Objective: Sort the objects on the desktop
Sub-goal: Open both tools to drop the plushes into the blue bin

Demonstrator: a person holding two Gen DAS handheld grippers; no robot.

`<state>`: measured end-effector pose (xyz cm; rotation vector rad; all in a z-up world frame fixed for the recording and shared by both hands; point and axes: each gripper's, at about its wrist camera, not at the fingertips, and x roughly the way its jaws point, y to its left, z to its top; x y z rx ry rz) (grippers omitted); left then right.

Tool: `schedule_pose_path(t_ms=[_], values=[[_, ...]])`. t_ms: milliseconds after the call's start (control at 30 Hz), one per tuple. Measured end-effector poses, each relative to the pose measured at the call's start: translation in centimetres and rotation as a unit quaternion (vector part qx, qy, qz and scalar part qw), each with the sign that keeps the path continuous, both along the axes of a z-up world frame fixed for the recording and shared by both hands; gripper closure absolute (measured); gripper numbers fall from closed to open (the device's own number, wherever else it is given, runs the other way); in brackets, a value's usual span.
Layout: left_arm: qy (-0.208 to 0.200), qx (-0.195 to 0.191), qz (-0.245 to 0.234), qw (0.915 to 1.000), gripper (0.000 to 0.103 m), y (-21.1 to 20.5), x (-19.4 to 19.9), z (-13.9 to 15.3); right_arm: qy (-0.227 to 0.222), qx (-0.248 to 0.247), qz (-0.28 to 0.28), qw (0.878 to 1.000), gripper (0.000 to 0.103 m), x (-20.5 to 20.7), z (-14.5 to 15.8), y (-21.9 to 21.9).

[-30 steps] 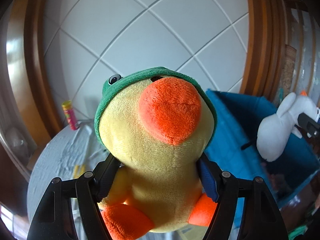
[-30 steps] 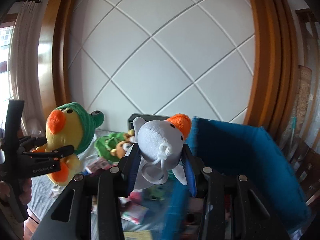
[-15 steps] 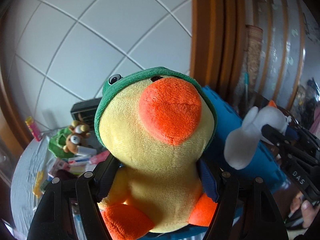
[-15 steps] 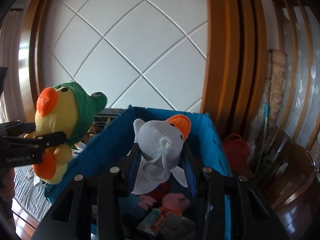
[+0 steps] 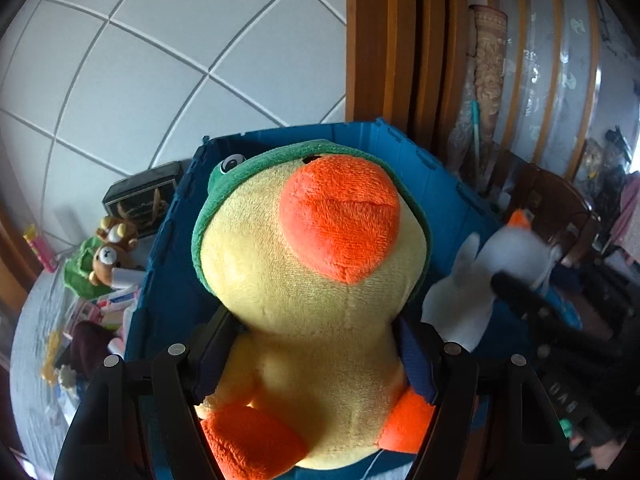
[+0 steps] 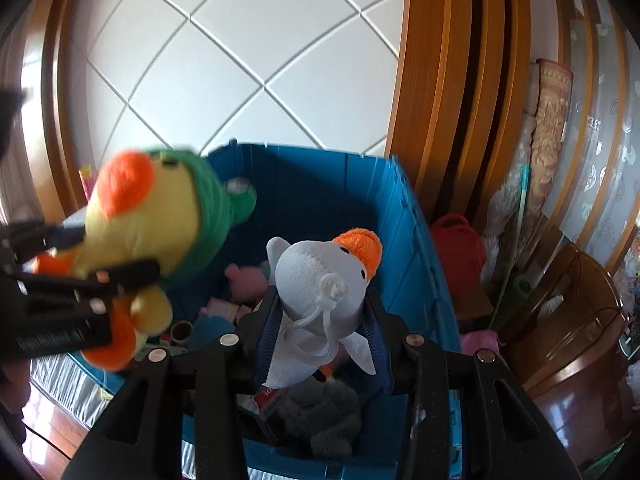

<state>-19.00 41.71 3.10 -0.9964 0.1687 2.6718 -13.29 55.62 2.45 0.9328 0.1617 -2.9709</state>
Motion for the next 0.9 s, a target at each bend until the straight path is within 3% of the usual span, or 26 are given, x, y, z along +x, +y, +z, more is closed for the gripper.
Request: schedule_pose_path(t_ms=[100,467,600,833,900], values=[[0.012,-0.011,0.006,0.9999,0.029,0.8,-1.4,0.0,0.003,0.001,-0.004,1.000,0.063,-0.3,-0.2,0.3],[-0.038,-0.028,-0.010,0.9989,0.023,2.5,-3.2,-3.1,0.001,0.015,-0.012,1.000,0.063,-2.1,-0.4,1.6],[-0.020,-0.033,-0.009,0.9992,0.017,2.5,-2.5,-2.9,-0.007,0.016,-0.014,1.000,0.063,-2.5,-0.8,1.9],[-0.015,-0.029,-0.003,0.9994,0.016,1.7,-1.7,-2.6,-0.017,0.018,-0.014,1.000,0.063,-2.7,-1.1,1.9],[-0.016,-0.030,-0.001,0.9994,0.016,1.5,-1.6,-2.7,-0.017,0.018,-0.016,1.000,0.058,-2.7,-1.2,1.9]])
